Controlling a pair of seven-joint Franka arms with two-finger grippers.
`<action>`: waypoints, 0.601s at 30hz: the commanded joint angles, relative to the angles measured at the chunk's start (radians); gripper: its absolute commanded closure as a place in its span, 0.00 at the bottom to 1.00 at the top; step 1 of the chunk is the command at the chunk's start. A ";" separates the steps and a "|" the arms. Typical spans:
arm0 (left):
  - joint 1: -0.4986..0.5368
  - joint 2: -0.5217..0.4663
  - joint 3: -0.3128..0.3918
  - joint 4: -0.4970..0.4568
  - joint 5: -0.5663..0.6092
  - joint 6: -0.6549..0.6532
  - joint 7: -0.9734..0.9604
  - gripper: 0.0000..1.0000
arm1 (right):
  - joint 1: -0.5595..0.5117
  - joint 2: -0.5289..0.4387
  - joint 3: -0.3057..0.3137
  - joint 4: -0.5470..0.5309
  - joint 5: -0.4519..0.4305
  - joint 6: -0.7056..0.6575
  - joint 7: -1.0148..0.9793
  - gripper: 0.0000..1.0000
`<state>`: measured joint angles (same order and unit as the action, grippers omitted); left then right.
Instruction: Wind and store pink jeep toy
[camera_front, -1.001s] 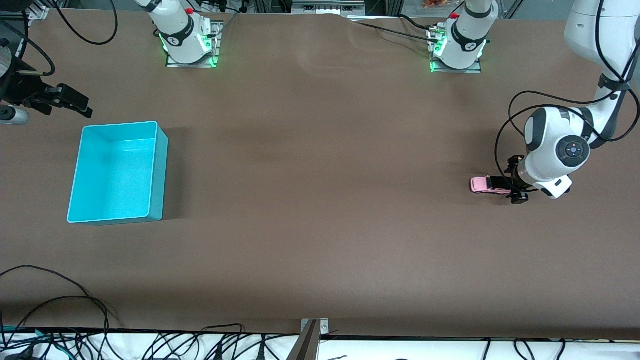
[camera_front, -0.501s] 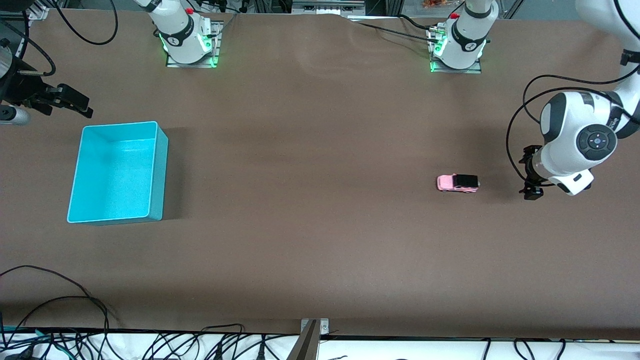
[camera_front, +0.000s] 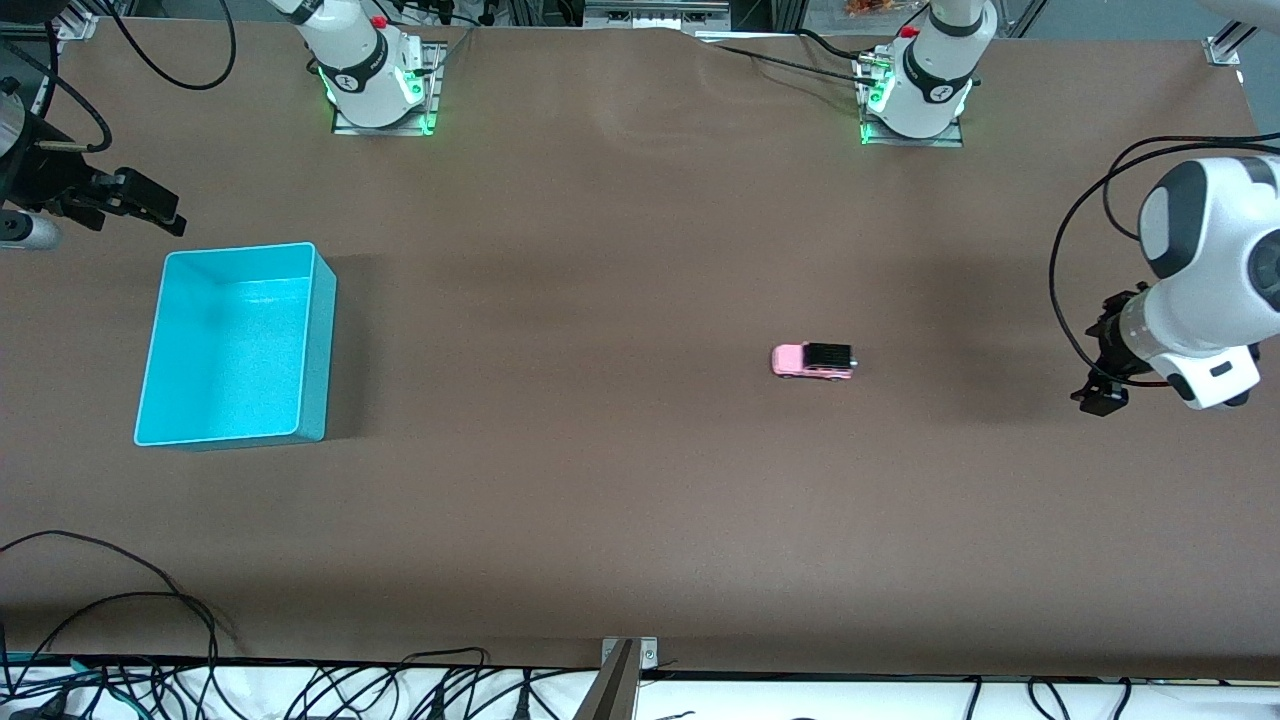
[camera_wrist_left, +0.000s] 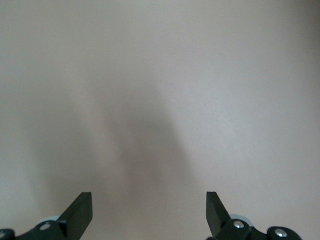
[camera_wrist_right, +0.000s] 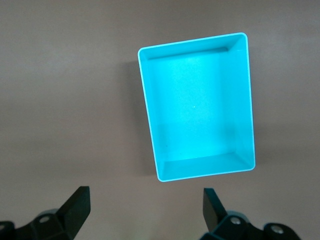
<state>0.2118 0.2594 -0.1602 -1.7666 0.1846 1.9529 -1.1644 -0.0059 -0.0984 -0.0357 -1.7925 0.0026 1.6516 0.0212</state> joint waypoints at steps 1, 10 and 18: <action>0.009 -0.009 -0.004 0.082 -0.039 -0.077 0.182 0.00 | -0.003 0.005 -0.001 0.018 0.017 -0.015 -0.018 0.00; 0.008 -0.009 -0.005 0.193 -0.103 -0.112 0.374 0.00 | -0.003 0.005 0.000 0.018 0.017 -0.015 -0.018 0.00; 0.008 -0.009 -0.009 0.274 -0.116 -0.152 0.613 0.00 | -0.002 0.005 0.002 0.016 0.017 -0.018 -0.018 0.00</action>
<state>0.2119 0.2517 -0.1610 -1.5504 0.1038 1.8390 -0.7139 -0.0059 -0.0984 -0.0356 -1.7924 0.0026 1.6508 0.0211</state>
